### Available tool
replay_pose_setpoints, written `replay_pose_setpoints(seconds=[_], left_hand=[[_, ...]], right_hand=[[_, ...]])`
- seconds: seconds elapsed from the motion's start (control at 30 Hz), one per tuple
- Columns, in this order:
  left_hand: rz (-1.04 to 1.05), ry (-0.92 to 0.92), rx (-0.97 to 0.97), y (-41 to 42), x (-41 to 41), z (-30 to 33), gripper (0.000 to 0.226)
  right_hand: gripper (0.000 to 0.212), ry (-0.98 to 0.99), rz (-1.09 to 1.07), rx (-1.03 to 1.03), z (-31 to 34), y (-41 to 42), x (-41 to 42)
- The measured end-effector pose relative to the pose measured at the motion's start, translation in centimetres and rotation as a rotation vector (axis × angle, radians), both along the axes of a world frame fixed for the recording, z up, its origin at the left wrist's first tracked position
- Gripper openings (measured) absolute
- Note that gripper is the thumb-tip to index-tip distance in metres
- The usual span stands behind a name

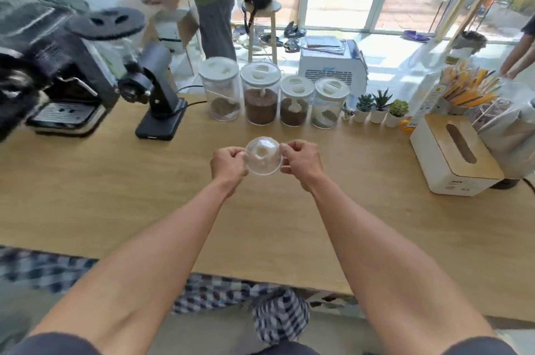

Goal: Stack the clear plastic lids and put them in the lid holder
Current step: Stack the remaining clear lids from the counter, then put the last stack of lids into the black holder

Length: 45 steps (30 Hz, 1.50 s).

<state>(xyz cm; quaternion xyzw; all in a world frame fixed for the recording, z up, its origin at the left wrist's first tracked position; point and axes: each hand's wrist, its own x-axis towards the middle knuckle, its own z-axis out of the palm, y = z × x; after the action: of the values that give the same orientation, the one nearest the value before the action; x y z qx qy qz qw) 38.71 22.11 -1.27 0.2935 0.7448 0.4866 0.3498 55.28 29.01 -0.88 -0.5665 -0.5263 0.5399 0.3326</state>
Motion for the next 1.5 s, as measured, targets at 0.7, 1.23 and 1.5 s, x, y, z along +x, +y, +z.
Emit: replay_pose_setpoints(seconds=[0.7, 1.23, 1.5], left_hand=[[0.374, 0.3, -0.033, -26.3, -41.4, 5.9, 0.03], [0.578, 0.498, -0.018, -31.7, -61.2, 14.3, 0.026], [0.587, 0.467, 0.037, -31.4, -70.6, 15.6, 0.027]], right_hand=[[0.018, 0.026, 0.459, 0.087, 4.8, -20.4, -45.1], [0.015, 0.118, 0.754, 0.261, 11.9, -22.9, -67.4], [0.021, 0.115, 0.737, 0.228, 13.2, -22.7, -75.8]])
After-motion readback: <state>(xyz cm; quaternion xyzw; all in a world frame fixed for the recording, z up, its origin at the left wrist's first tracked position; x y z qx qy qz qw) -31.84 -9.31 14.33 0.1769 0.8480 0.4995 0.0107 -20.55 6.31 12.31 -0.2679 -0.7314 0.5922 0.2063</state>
